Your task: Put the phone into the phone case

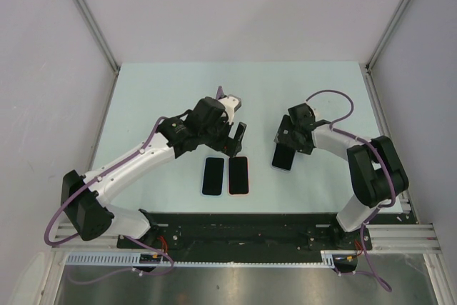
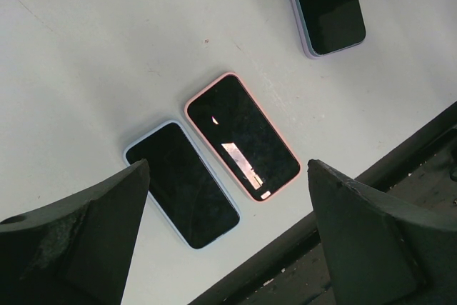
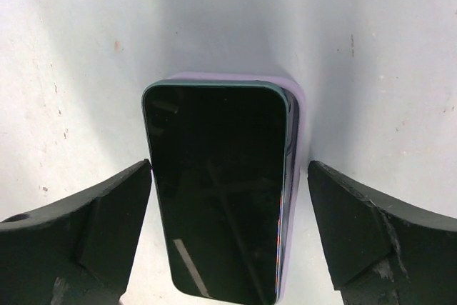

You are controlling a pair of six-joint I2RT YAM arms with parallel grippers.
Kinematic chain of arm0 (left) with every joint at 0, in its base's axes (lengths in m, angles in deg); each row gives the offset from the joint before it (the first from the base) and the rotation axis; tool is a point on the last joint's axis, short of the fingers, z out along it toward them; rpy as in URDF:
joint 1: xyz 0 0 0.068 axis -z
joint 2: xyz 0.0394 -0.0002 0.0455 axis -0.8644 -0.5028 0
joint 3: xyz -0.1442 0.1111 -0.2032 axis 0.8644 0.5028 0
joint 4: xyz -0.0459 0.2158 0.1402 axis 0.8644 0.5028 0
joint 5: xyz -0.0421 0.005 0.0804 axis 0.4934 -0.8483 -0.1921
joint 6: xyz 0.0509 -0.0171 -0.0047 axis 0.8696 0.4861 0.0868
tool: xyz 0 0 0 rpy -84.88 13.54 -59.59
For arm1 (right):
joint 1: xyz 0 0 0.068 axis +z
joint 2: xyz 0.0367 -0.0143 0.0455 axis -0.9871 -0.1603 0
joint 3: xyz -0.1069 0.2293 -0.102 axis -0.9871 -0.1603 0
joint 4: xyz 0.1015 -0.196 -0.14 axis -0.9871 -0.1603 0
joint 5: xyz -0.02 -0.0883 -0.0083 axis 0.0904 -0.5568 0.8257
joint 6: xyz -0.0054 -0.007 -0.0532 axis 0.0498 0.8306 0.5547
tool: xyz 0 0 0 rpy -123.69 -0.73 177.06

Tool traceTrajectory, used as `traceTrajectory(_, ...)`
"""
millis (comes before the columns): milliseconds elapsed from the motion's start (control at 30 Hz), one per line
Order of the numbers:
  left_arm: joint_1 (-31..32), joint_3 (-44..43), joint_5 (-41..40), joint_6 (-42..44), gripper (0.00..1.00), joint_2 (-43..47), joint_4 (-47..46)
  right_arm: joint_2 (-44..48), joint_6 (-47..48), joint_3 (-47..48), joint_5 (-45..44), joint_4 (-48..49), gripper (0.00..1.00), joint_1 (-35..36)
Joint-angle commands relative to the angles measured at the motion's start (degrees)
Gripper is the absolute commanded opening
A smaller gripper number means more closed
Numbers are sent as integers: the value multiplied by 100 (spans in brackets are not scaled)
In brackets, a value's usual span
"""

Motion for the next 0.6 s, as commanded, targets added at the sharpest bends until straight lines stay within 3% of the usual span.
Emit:
traceTrajectory(0, -21, 41, -127, -94, 96, 144, -144, -128, 203, -10, 170, 159, 92, -29)
traceTrajectory(300, -21, 49, -189, -225, 96, 206, -152, -41, 836, -115, 663, 202, 80, 286)
traceTrajectory(567, -188, 383, 487, -1034, 94, 382, -363, 872, 748, -1354, 1269, 756, 70, 673)
